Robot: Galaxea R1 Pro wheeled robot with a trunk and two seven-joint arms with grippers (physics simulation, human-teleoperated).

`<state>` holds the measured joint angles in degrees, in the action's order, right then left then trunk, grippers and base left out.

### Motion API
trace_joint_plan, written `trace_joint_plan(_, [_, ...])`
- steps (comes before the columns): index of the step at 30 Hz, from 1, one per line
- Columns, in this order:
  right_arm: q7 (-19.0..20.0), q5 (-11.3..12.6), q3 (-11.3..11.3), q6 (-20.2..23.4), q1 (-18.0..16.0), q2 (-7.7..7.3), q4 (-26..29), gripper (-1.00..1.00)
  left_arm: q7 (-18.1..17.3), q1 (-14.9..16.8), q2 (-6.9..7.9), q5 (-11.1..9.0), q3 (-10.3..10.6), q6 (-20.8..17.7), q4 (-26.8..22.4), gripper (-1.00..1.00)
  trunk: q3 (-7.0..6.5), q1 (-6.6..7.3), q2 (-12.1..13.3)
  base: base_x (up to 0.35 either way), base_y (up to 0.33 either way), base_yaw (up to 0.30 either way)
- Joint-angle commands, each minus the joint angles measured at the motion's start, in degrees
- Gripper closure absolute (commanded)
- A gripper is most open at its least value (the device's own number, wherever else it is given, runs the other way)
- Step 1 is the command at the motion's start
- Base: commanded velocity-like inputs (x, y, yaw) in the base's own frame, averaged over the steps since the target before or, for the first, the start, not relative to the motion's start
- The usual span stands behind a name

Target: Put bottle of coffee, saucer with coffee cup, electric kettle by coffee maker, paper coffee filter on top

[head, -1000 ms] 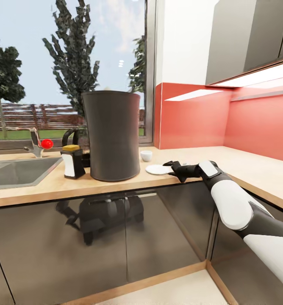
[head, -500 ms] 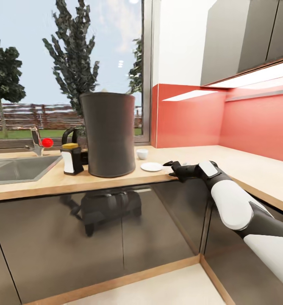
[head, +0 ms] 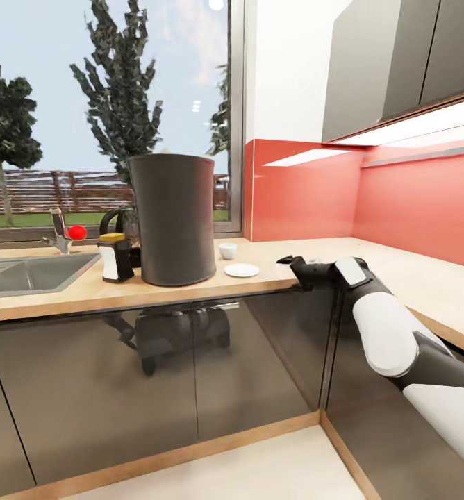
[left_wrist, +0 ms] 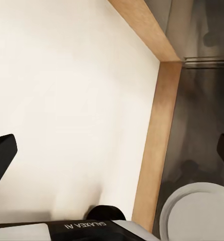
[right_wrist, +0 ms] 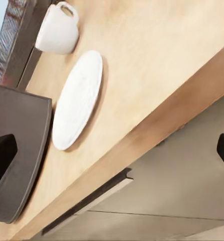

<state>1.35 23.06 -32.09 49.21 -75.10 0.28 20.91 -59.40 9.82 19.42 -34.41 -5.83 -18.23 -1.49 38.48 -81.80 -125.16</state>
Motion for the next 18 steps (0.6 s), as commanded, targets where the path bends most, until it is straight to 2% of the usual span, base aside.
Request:
trace_joint_plan(1, [0.1, -0.4, -0.2, 0.3, 0.0, 0.0, 1.3, -1.0, -0.1, 0.0, 0.01, 0.2, -0.5, -0.6, 0.0, -1.0, 0.07, 0.01, 0.0, -0.008, -0.006, 0.0])
trace_joint_plan(4, [0.0, -0.6, 0.3, 0.4, -0.2, -0.06, 5.5, -1.0, -0.2, 0.0, -0.02, 0.2, -0.5, -0.6, 0.0, -1.0, 0.07, 0.01, 0.0, -0.004, -0.003, 0.0])
trace_joint_plan(6, [-0.1, -0.6, 1.6, 0.4, -0.6, -0.07, 7.4, -1.0, -0.1, 0.0, -0.01, 0.2, -0.5, -0.6, 0.0, -1.0, 0.07, 0.01, 0.0, -0.002, -0.002, 0.0])
trace_joint_plan(7, [-0.8, -0.7, 3.9, 0.5, -1.8, -0.08, 8.8, -1.0, -0.1, 0.0, 0.0, 0.2, -0.5, -0.6, 0.0, -1.0, 0.07, 0.01, 0.0, -0.001, -0.001, 0.0])
trace_joint_plan(10, [-3.3, -0.7, 8.0, 0.5, -4.3, -0.07, 10.0, -1.0, -0.1, 0.0, -0.03, 0.2, -0.5, -0.6, 0.0, -1.0, 0.07, 0.01, 0.0, 0.0, 0.0, 0.0])
trace_joint_plan(11, [-5.8, -0.7, 10.3, 0.6, -6.3, 0.05, 10.5, -1.0, -0.1, 0.0, -0.05, 0.2, -0.4, -0.6, 0.0, -1.0, 0.07, 0.01, 0.0, 0.0, 0.0, 0.0])
trace_joint_plan(13, [-8.7, -0.7, 11.9, 0.7, -8.6, 0.25, 10.7, -1.0, -0.1, 0.0, -0.11, 0.2, -0.4, -0.6, 0.0, -1.0, 0.07, 0.01, 0.0, 0.0, 0.0, 0.0])
trace_joint_plan(14, [-11.7, -0.7, 12.9, 0.9, -11.0, 0.62, 10.7, -1.0, -0.1, 0.0, -0.19, 0.2, -0.5, -0.6, 0.0, -1.0, 0.07, 0.01, 0.0, 0.0, 0.0, 0.0])
trace_joint_plan(16, [-17.0, -0.7, 14.4, 3.8, -15.8, 1.98, 10.7, -1.0, -0.1, 0.0, -0.29, 0.2, -0.5, -0.6, 0.0, -1.0, 0.07, 0.01, 0.0, 0.0, 0.0, 0.0])
trace_joint_plan(18, [-18.4, -0.7, 14.7, 6.0, -17.3, 3.23, 10.7, -1.0, -0.1, 0.0, -0.32, 0.2, -0.5, -0.6, 0.0, -1.0, 0.07, 0.01, 0.0, 0.0, 0.0, 0.0])
